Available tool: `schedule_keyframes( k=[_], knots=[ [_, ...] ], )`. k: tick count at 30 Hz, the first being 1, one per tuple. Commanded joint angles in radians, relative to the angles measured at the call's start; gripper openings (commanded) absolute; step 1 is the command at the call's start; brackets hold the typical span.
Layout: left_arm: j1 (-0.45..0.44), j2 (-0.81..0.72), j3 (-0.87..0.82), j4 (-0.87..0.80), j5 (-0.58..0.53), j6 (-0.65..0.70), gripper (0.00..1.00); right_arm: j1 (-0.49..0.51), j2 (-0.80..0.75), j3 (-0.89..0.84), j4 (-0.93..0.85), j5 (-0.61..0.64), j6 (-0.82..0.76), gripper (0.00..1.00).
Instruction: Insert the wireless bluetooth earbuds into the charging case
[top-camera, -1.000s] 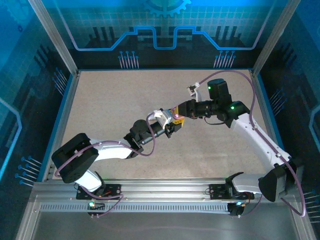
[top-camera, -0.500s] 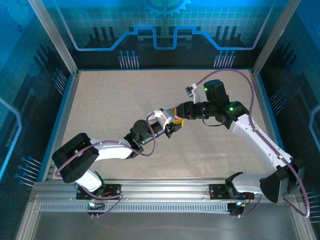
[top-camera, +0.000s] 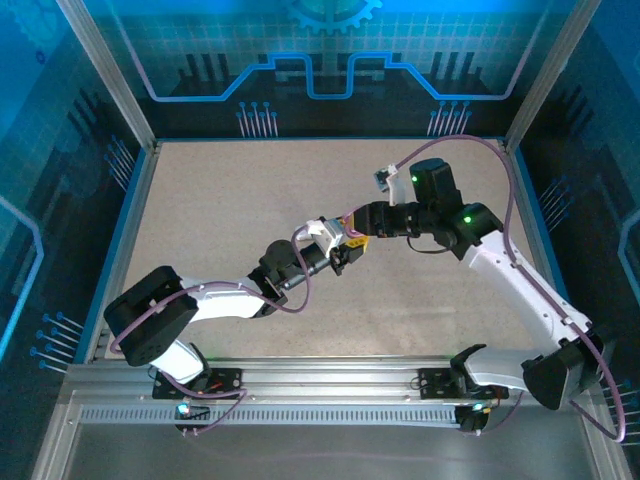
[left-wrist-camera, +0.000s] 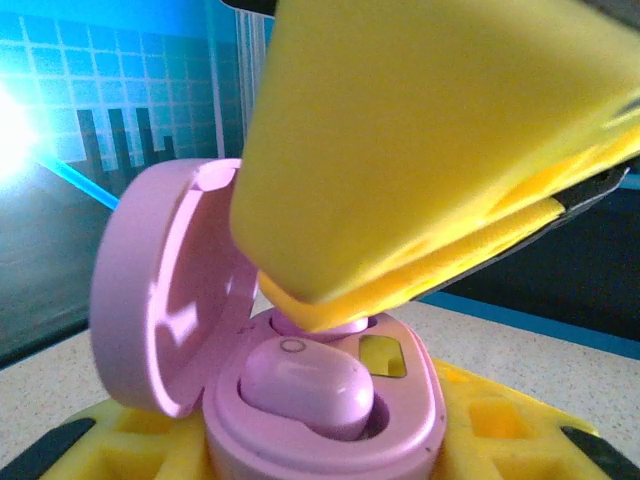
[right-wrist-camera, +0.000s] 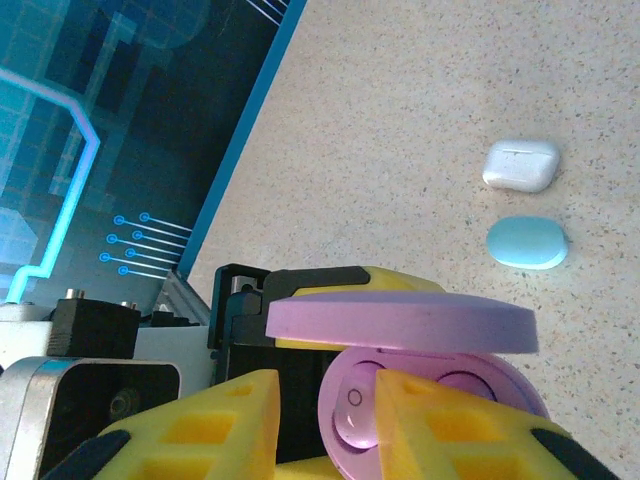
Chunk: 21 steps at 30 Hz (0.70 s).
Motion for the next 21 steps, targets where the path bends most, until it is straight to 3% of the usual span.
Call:
schedule_keyframes(
  k=[1, 8, 15, 21],
  knots=[
    [-0.013, -0.017, -0.002, 0.093, -0.007, -0.001, 0.36, 0.003, -0.025, 0.037, -0.036, 0.036, 0.005, 0.33],
    [-0.013, -0.022, -0.017, 0.091, -0.011, 0.008, 0.36, 0.003, -0.078, 0.037, -0.004, 0.013, -0.006, 0.34],
    [-0.013, -0.048, -0.051, 0.093, 0.001, 0.022, 0.36, -0.016, -0.165, 0.018, 0.025, 0.121, -0.011, 0.38],
    [-0.013, -0.077, -0.079, 0.101, 0.041, 0.028, 0.36, -0.096, -0.142, 0.032, 0.019, 0.090, 0.037, 0.46]
  ],
)
